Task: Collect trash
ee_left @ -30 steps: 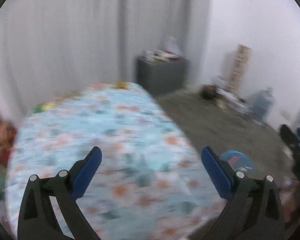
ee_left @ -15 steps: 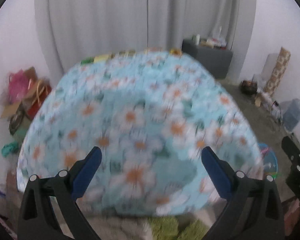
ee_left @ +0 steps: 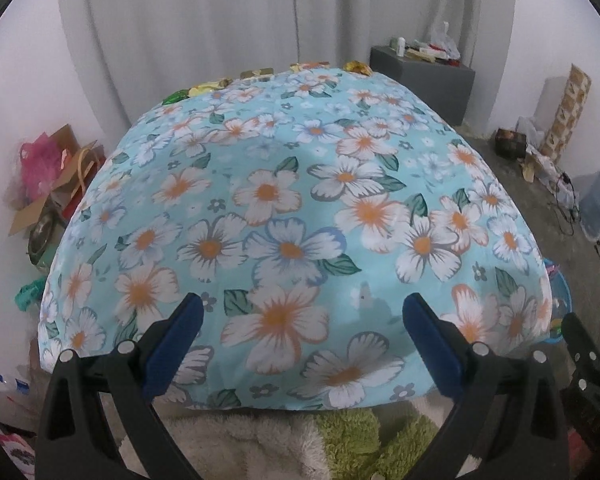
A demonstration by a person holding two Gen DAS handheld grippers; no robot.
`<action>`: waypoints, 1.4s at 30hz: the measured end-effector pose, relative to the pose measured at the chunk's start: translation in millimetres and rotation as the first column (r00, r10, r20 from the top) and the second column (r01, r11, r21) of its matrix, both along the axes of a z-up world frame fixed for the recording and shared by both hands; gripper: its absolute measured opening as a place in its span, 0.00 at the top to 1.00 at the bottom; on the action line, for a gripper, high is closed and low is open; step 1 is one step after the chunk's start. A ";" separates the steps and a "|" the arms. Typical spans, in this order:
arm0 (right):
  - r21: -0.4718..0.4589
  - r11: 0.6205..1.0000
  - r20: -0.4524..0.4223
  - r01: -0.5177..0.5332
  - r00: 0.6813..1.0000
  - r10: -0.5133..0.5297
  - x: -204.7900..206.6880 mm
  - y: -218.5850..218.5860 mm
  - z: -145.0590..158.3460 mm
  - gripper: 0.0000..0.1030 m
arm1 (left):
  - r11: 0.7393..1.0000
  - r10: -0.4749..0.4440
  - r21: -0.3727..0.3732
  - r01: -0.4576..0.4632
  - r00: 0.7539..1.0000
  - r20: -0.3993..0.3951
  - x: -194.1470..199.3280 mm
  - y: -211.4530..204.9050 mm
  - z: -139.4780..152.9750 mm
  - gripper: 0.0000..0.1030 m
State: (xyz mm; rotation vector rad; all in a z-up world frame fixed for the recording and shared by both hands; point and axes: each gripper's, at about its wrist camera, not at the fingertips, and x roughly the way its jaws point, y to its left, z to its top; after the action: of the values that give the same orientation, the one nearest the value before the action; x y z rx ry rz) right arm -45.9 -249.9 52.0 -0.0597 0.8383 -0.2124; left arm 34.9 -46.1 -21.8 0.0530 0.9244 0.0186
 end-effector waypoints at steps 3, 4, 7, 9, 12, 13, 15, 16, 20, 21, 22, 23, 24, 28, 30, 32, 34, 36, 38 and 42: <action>0.000 1.000 -0.009 0.007 1.000 -0.007 -0.6 -3.9 -0.9 0.08 | 1.000 -0.022 0.012 0.022 1.000 -0.010 0.5 -5.5 -0.6 0.05; 0.001 1.000 -0.013 0.011 1.000 -0.011 -0.9 -5.5 -1.6 0.08 | 1.000 -0.027 0.016 0.027 1.000 -0.011 0.1 -7.0 -0.5 0.05; 0.007 1.000 -0.018 0.030 0.999 -0.030 -1.8 -8.0 -3.3 0.08 | 0.999 -0.029 0.018 0.029 1.000 -0.005 0.6 -8.8 1.1 0.05; 0.012 0.999 -0.018 0.039 0.999 -0.039 -2.9 -9.3 -3.8 0.08 | 0.999 -0.028 0.017 0.028 1.000 -0.005 1.3 -9.0 1.5 0.05; 0.008 0.999 -0.018 0.049 0.999 -0.049 -4.2 -9.5 -4.6 0.08 | 1.000 -0.025 0.015 0.025 1.000 -0.005 2.2 -8.5 1.1 0.05; 0.005 0.999 -0.016 0.050 0.999 -0.050 -4.9 -8.8 -4.9 0.08 | 1.000 -0.027 0.016 0.027 1.000 -0.006 2.7 -8.2 1.0 0.05; 0.003 0.999 -0.017 0.050 0.999 -0.050 -5.3 -8.0 -5.2 0.08 | 0.999 -0.028 0.017 0.028 1.000 -0.007 3.1 -8.1 1.1 0.05; 0.000 0.999 -0.017 0.049 0.999 -0.049 -5.7 -7.5 -5.3 0.08 | 0.999 -0.029 0.017 0.029 1.000 -0.006 2.8 -8.0 1.2 0.05; -0.004 0.999 -0.017 0.045 0.999 -0.045 -7.0 -5.4 -5.5 0.08 | 0.999 -0.030 0.014 0.030 1.000 -0.005 3.1 -8.1 1.9 0.05; -0.005 0.999 -0.014 0.044 0.999 -0.044 -7.5 -4.9 -5.2 0.08 | 0.999 -0.031 0.014 0.031 0.999 -0.006 3.3 -8.2 2.1 0.05; -0.005 0.999 -0.012 0.044 0.999 -0.044 -8.0 -4.4 -5.0 0.08 | 0.999 -0.031 0.014 0.031 1.000 -0.005 3.0 -8.6 2.5 0.05; -0.005 0.999 -0.010 0.044 0.999 -0.044 -8.3 -3.4 -5.1 0.08 | 0.999 -0.031 0.015 0.031 1.000 -0.003 3.0 -8.6 2.9 0.05; -0.006 0.999 -0.009 0.042 0.999 -0.042 -8.5 -3.3 -4.9 0.08 | 0.999 -0.031 0.015 0.031 1.000 -0.002 2.8 -8.8 3.2 0.05; -0.011 0.999 -0.004 0.040 0.999 -0.040 -9.1 -3.3 -3.9 0.08 | 0.999 -0.032 0.016 0.032 0.999 0.000 0.2 -11.6 4.1 0.05; -0.011 0.999 0.000 0.038 0.999 -0.038 -9.4 -3.2 -2.9 0.08 | 0.999 -0.032 0.016 0.032 0.999 0.000 0.1 -11.6 4.0 0.05; -0.011 0.999 0.003 0.036 0.999 -0.036 -9.5 -2.8 -2.4 0.08 | 0.999 -0.033 0.017 0.033 0.999 -0.002 0.2 -11.9 3.7 0.05; -0.013 0.999 0.003 0.034 0.999 -0.034 -9.6 -1.5 -2.5 0.08 | 0.999 -0.034 0.016 0.035 0.999 -0.005 -0.2 -12.3 3.9 0.05; -0.015 0.999 0.003 0.032 0.999 -0.032 -9.4 -1.5 -2.1 0.08 | 0.999 -0.040 0.015 0.040 0.999 -0.006 -2.2 -14.2 4.5 0.05; -0.016 0.999 0.004 0.033 0.999 -0.033 -9.4 -1.4 -1.8 0.08 | 0.999 -0.053 0.010 0.053 0.999 -0.005 -3.6 -15.6 5.2 0.05; -0.017 0.999 0.004 0.040 0.999 -0.040 -9.2 -2.7 -1.2 0.08 | 0.996 -0.089 -0.004 0.089 0.996 -0.002 -7.6 -20.7 6.0 0.05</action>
State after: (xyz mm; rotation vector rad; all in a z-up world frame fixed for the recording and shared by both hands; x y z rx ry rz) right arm -55.1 -252.6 50.8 -0.0589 0.8343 -0.2577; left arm 27.3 -66.7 -15.8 0.0904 0.9237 -0.0656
